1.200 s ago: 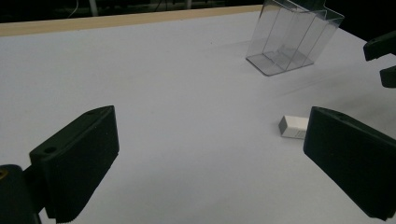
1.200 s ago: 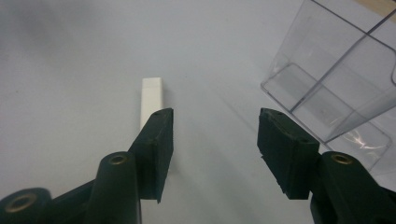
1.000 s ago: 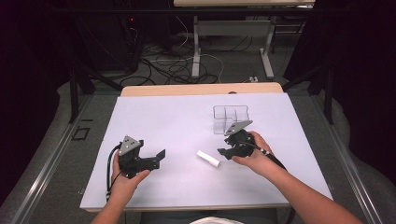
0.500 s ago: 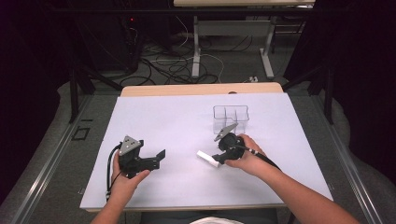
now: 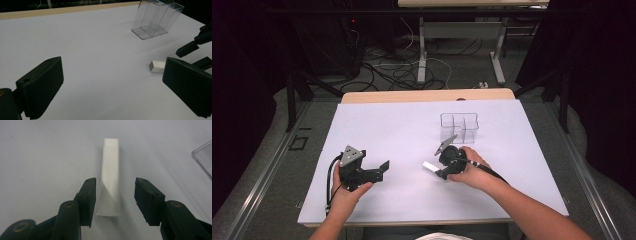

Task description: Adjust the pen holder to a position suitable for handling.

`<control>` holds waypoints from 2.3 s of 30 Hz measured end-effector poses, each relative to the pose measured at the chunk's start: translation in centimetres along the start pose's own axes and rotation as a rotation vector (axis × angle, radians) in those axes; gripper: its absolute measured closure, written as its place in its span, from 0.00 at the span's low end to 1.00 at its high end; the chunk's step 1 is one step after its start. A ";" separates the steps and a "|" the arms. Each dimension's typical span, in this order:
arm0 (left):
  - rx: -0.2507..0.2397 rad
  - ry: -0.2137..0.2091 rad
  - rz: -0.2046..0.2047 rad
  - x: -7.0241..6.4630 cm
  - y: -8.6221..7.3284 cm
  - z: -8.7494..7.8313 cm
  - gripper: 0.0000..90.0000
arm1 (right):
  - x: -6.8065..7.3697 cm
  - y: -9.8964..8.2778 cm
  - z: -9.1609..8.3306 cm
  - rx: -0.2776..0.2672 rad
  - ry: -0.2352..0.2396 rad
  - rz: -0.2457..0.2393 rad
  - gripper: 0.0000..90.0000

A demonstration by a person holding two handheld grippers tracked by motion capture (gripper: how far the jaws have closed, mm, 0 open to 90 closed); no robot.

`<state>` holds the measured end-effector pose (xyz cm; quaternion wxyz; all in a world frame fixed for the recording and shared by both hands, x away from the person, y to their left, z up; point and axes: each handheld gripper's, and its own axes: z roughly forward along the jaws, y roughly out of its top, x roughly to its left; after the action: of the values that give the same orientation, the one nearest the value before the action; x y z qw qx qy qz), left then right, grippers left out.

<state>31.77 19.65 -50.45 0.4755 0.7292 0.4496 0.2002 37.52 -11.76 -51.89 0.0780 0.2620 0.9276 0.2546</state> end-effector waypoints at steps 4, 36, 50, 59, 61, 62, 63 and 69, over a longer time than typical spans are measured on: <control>-0.002 -0.001 0.000 0.0 0.0 0.0 0.04 | 0.0 0.0 0.4 0.019 0.001 -0.005 0.58; 0.010 0.002 0.020 -0.1 0.0 0.1 0.04 | 0.0 0.1 1.6 0.052 0.021 -0.017 0.58; 0.010 0.002 0.023 -0.1 0.0 0.1 0.04 | 0.0 0.1 2.0 0.078 0.014 -0.003 0.61; 0.010 0.012 0.053 -0.1 0.1 0.1 0.04 | -0.1 0.1 2.0 0.073 0.015 -0.011 0.59; 0.021 0.017 0.085 -0.2 0.2 0.2 0.04 | -0.1 0.1 1.8 0.060 0.016 -0.007 0.58; 0.031 0.020 0.098 -0.3 0.3 0.4 0.04 | -0.1 0.1 1.6 0.052 0.013 -0.006 0.58; 0.040 0.019 0.108 -0.4 0.4 0.5 0.04 | 0.0 0.1 1.5 0.045 0.020 0.002 0.58; 0.084 -0.008 0.151 -0.7 1.8 1.6 0.04 | -0.2 0.1 0.3 0.005 0.027 0.006 0.53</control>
<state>33.41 18.00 -49.56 0.4296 0.7811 0.3997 0.2135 37.80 -11.64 -52.14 0.0640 0.2615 0.9284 0.2562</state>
